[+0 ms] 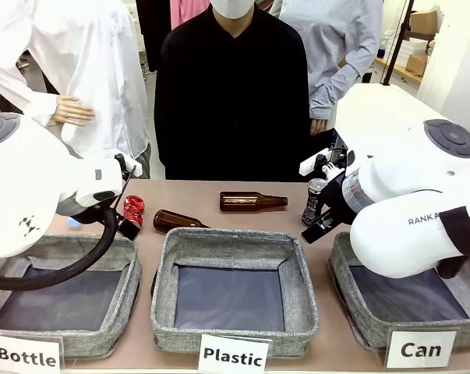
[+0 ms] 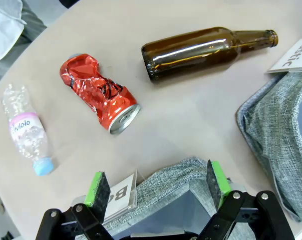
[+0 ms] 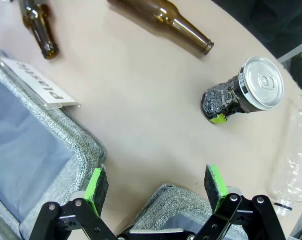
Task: Sort the can waste into the basket.
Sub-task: Pick up the can waste from the table and place it in the right Fabric basket.
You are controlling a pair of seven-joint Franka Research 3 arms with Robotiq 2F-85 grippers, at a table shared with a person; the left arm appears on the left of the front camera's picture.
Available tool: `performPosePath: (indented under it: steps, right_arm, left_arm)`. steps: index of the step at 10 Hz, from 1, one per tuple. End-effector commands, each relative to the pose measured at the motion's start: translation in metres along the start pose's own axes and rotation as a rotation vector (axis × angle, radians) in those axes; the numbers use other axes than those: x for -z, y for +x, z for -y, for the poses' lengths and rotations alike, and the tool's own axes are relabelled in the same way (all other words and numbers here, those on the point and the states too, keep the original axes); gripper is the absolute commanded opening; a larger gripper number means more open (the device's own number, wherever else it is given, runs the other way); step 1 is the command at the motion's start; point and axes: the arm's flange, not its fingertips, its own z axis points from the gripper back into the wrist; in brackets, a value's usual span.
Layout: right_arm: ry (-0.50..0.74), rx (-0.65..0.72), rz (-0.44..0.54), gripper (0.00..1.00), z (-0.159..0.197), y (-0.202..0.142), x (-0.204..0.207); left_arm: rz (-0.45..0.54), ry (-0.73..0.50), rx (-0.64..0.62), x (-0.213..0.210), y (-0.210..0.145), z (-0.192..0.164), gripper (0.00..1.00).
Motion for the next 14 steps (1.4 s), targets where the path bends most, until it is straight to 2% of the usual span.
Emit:
performPosePath:
  steps: [1,5,6,7,8,10,12,13,14]
  right_arm:
    - [0.0,0.001,0.0,1.0,0.0,0.0,0.0]
    - [0.0,0.0,0.0,1.0,0.0,0.0,0.0]
    - [0.016,-0.015,-0.026,1.0,0.001,-0.001,-0.003]
    - [0.045,-0.034,-0.024,1.0,0.0,0.0,-0.011]
    - [0.099,-0.04,0.026,1.0,0.003,0.002,-0.031]
    - [0.229,0.015,0.082,1.0,0.017,-0.001,-0.082]
    - [0.499,0.211,0.086,1.0,0.042,-0.013,-0.15]
    - [0.514,0.315,0.114,1.0,0.057,-0.025,-0.174]
    - [0.541,0.39,0.155,1.0,0.073,-0.04,-0.195]
  left_arm:
    - [0.0,0.0,0.0,0.0,0.0,0.0,1.0]
    - [0.0,0.0,0.0,0.0,0.0,0.0,1.0]
    - [0.0,0.0,0.0,0.0,0.0,0.0,1.0]
    - [0.021,-0.107,0.018,-0.009,0.001,0.002,1.0]
    - [0.067,-0.214,0.027,-0.029,0.002,0.001,1.0]
    - [0.209,-0.523,0.044,-0.084,-0.004,-0.01,1.0]
    - [0.344,-0.713,0.037,-0.141,-0.022,-0.03,1.0]
    - [0.376,-0.735,-0.011,-0.16,-0.03,-0.044,1.0]
    - [0.34,-0.803,-0.094,-0.184,-0.041,-0.065,1.0]
